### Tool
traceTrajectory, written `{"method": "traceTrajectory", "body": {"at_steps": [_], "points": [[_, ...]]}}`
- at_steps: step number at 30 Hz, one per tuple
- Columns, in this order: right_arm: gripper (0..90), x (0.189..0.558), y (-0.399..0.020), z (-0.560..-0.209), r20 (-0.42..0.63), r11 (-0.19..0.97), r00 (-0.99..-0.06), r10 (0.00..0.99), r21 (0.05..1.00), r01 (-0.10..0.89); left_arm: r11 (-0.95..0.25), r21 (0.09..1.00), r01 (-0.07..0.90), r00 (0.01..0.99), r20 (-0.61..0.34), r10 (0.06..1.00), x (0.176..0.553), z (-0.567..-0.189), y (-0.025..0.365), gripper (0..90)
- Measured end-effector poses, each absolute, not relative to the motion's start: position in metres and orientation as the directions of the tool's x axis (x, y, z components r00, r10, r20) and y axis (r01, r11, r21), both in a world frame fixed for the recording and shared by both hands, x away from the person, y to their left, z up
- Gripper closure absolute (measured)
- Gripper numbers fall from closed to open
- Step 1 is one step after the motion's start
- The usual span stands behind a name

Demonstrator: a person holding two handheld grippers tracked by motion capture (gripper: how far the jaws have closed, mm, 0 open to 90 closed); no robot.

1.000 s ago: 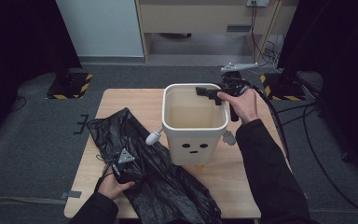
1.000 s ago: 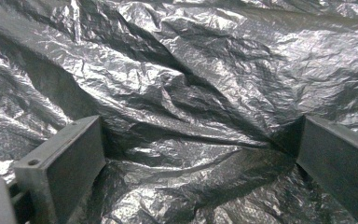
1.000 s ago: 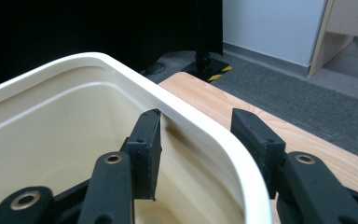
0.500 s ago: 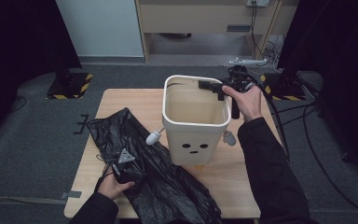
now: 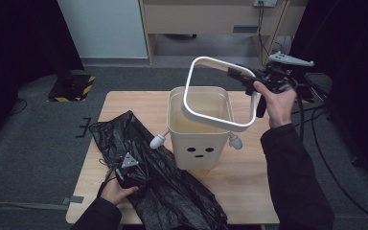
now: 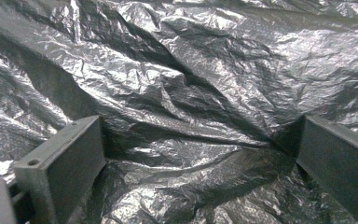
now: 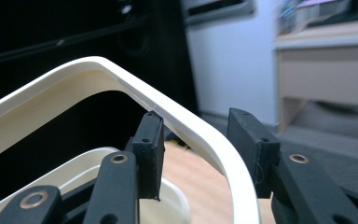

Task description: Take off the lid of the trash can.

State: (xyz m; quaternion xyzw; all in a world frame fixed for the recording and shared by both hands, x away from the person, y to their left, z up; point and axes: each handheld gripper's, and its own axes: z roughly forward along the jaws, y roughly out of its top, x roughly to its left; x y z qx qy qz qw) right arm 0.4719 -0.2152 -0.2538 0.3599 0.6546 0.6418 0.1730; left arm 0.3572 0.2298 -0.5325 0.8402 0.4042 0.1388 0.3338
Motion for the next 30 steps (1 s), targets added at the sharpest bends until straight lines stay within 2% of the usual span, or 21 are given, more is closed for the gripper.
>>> {"method": "traceTrajectory", "body": {"at_steps": [12, 19, 24, 25, 30], "points": [[57.0, 0.449, -0.287, -0.27, 0.262, -0.208, -0.524, 0.811, 0.965, 0.16, -0.45, 0.674, 0.587, 0.634, -0.036, 0.773, 0.357, -0.533, 0.23, 0.3], [56.9, 0.445, -0.329, -0.306, 0.303, -0.262, -0.396, 0.867, 0.953, 0.154, -0.451, 0.674, 0.586, 0.633, -0.033, 0.773, 0.357, -0.533, 0.229, 0.3], [57.0, 0.446, -0.343, -0.336, 0.341, -0.301, -0.324, 0.882, 0.938, 0.17, -0.451, 0.674, 0.585, 0.633, -0.032, 0.773, 0.357, -0.533, 0.229, 0.3], [56.9, 0.448, -0.349, -0.353, 0.338, -0.292, -0.287, 0.896, 0.937, 0.192, -0.451, 0.674, 0.585, 0.633, -0.032, 0.773, 0.357, -0.533, 0.229, 0.3], [56.9, 0.451, -0.351, -0.389, 0.312, -0.245, -0.242, 0.919, 0.931, 0.272, -0.454, 0.673, 0.584, 0.634, -0.03, 0.772, 0.357, -0.533, 0.229, 0.3]]}}
